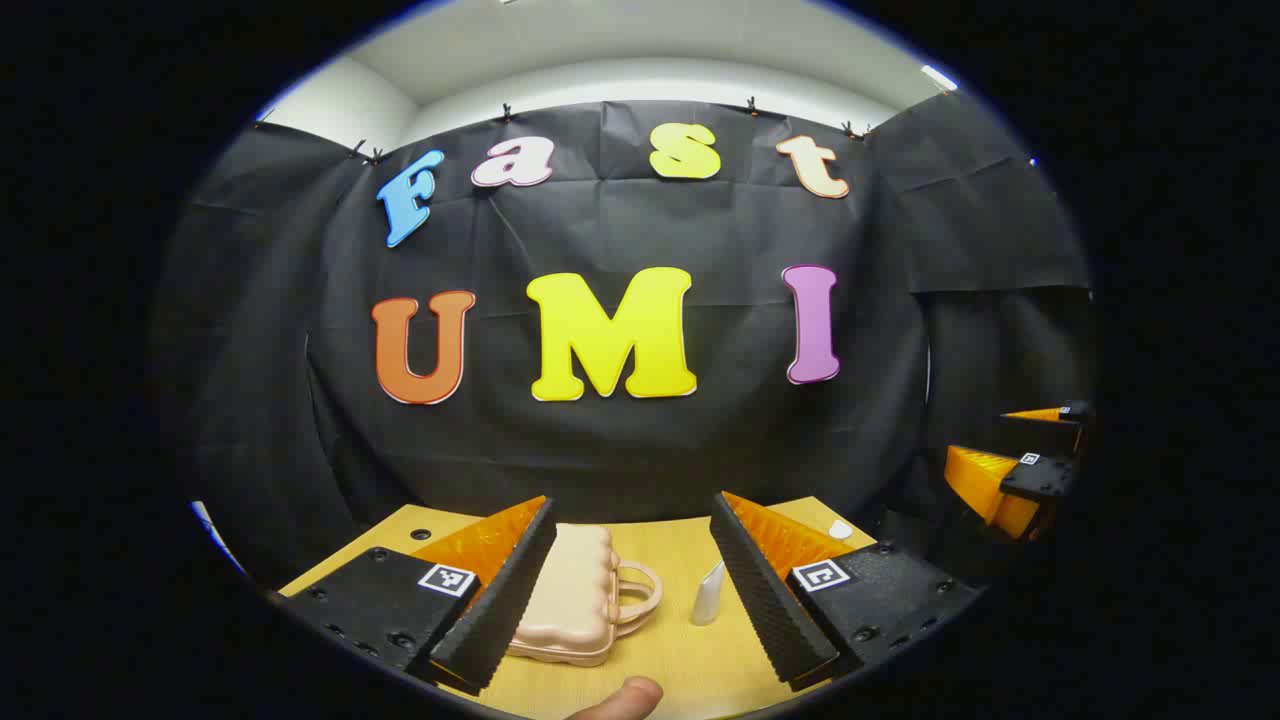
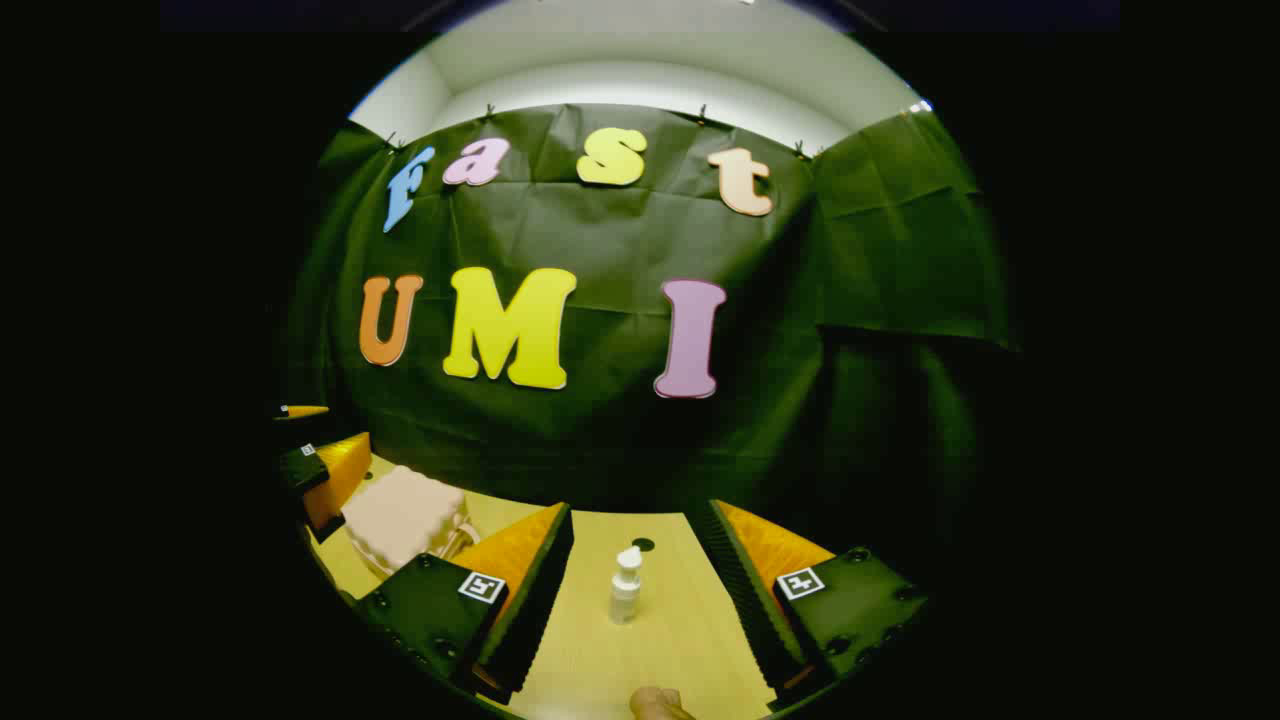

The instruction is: First open the suitcase, pack the skin care products into it, and then close the suitcase.

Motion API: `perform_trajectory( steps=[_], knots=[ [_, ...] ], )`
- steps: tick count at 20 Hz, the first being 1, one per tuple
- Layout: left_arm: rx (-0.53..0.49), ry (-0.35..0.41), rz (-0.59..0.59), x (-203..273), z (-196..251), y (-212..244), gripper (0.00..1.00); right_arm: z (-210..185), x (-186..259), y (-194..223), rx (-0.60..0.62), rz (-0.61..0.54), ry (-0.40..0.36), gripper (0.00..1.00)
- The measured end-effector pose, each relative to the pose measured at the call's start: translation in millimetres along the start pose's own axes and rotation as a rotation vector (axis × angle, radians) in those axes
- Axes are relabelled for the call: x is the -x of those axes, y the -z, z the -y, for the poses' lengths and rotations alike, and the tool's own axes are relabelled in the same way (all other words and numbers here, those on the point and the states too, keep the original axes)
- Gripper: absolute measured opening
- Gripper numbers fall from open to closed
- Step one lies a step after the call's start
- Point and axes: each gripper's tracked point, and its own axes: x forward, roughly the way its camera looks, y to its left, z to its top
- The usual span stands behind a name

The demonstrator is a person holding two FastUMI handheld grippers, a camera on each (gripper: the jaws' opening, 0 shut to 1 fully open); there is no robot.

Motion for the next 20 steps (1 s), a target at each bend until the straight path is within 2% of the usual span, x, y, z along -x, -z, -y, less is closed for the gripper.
perform_trajectory(
  steps=[1, 7, 20],
  knots=[
    [0.002, -0.003, -0.002, -0.7, -2.7, 0.0, 0.99, -8.8, 0.4, -3.1, -0.002, -0.003, -0.017, 0.80],
    [0.007, -0.007, -0.002, -12.2, -11.3, 0.1, 0.99, -37.0, -16.2, -21.5, 0.012, 0.019, -0.091, 0.80],
    [-0.019, -0.010, -0.026, -23.0, 10.9, 5.4, 0.99, -23.0, -40.5, -14.8, 0.014, -0.005, -0.136, 0.80]
  ],
)
